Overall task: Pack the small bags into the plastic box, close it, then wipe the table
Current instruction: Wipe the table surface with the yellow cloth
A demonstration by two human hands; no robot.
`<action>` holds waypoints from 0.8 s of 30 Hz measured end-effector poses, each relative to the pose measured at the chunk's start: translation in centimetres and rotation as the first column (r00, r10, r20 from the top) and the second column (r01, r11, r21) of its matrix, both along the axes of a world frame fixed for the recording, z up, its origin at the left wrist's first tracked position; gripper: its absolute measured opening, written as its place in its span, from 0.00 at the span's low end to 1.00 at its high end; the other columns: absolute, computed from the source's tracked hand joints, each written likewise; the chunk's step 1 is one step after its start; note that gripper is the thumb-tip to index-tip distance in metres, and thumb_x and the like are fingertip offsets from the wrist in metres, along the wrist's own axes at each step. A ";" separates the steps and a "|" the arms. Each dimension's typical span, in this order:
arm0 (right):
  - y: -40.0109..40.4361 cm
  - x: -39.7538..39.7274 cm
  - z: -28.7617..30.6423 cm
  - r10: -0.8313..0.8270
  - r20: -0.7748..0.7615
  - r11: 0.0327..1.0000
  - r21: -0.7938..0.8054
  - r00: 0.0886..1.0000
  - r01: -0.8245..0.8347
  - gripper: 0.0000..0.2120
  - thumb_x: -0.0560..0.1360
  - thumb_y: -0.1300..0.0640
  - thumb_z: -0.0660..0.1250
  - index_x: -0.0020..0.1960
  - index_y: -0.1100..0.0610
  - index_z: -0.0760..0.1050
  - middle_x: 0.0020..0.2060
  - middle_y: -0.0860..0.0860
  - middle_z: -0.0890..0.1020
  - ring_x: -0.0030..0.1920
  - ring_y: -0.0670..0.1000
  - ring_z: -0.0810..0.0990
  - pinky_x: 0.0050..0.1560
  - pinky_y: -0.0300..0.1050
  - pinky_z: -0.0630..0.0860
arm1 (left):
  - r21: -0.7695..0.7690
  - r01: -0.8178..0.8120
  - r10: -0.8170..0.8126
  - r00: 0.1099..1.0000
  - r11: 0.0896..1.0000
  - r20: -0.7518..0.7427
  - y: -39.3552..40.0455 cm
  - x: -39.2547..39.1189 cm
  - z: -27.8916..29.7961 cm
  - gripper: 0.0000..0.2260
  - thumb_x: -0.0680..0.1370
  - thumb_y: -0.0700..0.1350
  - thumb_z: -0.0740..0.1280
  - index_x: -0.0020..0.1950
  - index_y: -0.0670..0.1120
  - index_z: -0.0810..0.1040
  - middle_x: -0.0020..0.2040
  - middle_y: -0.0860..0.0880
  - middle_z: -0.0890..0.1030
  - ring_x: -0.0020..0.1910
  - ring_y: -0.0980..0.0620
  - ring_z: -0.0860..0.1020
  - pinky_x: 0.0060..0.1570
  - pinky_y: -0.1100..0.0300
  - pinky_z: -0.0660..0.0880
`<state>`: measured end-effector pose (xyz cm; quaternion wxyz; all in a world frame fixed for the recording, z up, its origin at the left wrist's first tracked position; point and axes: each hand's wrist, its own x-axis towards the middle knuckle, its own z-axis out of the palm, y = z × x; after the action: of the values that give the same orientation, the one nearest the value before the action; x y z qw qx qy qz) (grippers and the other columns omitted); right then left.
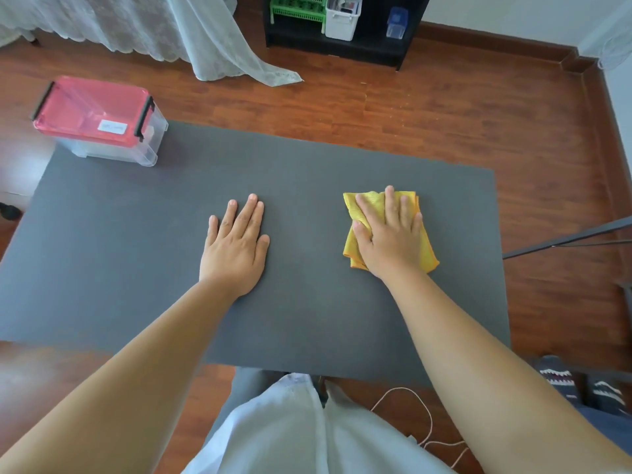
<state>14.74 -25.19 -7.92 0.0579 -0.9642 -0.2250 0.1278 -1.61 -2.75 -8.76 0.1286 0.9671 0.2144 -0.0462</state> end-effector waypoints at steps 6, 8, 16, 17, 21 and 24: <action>-4.5 -6.3 -0.1 0.261 0.016 0.964 0.037 0.965 -0.262 0.24 0.78 0.38 0.48 0.74 0.33 0.56 0.79 0.49 0.51 0.78 0.57 0.47 0.74 0.62 0.45 | -0.005 -0.003 0.003 1.000 1.000 -0.018 -1.4 -2.7 0.4 0.25 0.82 0.54 0.45 0.79 0.49 0.49 0.79 0.54 0.48 0.78 0.46 0.46 0.74 0.46 0.45; -7.8 -6.4 -0.1 0.221 0.034 0.974 0.041 0.975 -0.222 0.24 0.77 0.38 0.49 0.73 0.34 0.59 0.78 0.50 0.54 0.77 0.58 0.51 0.73 0.64 0.49 | 0.002 0.007 -0.007 1.000 1.000 -0.024 -1.5 -3.6 0.5 0.25 0.82 0.54 0.45 0.79 0.50 0.49 0.79 0.55 0.47 0.78 0.47 0.46 0.73 0.46 0.45; -11.7 -1.2 0.6 -0.207 0.039 0.978 -0.023 0.978 0.208 0.27 0.77 0.38 0.44 0.75 0.37 0.57 0.79 0.51 0.50 0.77 0.58 0.47 0.74 0.65 0.46 | -0.016 -0.045 0.044 0.999 0.999 -0.018 -1.3 -7.2 0.5 0.25 0.82 0.54 0.45 0.79 0.50 0.50 0.79 0.55 0.49 0.77 0.47 0.46 0.74 0.47 0.45; -10.7 -1.0 0.5 -0.232 0.044 0.972 -0.024 0.972 0.233 0.27 0.77 0.38 0.44 0.75 0.37 0.56 0.79 0.52 0.50 0.77 0.58 0.47 0.74 0.65 0.45 | -0.016 -0.056 0.056 0.998 0.998 -0.014 -1.2 -7.6 0.5 0.25 0.82 0.54 0.45 0.79 0.50 0.50 0.79 0.55 0.49 0.77 0.47 0.46 0.74 0.47 0.46; -5.6 -1.8 0.2 -0.221 0.029 0.975 -0.021 0.975 0.222 0.26 0.78 0.37 0.44 0.76 0.36 0.53 0.79 0.52 0.48 0.77 0.59 0.46 0.74 0.64 0.44 | -0.028 -0.090 0.091 0.996 0.996 0.006 -0.7 -8.4 0.5 0.25 0.82 0.53 0.45 0.79 0.51 0.51 0.79 0.55 0.51 0.77 0.48 0.47 0.74 0.48 0.45; -1.7 -4.7 0.1 -0.038 0.037 0.999 -0.013 0.999 0.039 0.24 0.79 0.38 0.47 0.75 0.36 0.54 0.79 0.53 0.49 0.77 0.60 0.48 0.73 0.64 0.45 | -0.031 -0.087 0.088 0.996 0.996 0.019 -0.7 -8.5 0.6 0.25 0.82 0.52 0.46 0.79 0.51 0.52 0.79 0.55 0.51 0.77 0.48 0.48 0.74 0.48 0.45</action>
<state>10.04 -26.85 -7.81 0.0496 -0.9709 -0.2066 0.1105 -10.14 -3.42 -8.18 0.1473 0.9552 0.2545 -0.0340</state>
